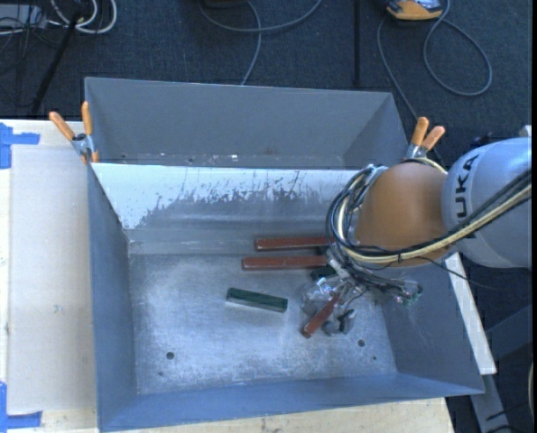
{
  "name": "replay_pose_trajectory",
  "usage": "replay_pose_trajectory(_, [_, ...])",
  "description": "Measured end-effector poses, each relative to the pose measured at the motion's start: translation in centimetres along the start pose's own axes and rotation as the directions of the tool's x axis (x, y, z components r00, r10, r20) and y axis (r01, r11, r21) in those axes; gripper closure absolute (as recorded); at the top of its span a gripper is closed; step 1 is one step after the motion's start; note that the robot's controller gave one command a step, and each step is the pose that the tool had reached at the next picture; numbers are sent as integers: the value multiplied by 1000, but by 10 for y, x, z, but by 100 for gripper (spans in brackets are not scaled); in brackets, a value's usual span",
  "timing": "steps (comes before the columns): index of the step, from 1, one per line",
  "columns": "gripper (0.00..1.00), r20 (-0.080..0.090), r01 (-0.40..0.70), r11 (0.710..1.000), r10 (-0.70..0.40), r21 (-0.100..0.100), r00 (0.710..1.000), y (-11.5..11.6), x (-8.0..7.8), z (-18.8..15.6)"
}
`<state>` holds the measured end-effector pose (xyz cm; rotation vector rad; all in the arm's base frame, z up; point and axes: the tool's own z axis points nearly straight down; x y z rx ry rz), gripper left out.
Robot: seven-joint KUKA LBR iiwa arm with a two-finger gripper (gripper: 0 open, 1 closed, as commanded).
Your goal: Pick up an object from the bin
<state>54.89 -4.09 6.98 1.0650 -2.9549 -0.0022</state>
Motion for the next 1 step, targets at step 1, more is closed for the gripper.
replay_pose_trajectory(1, [100, 7, -81, 997, 81, 6, 997, 7, 13, -168])
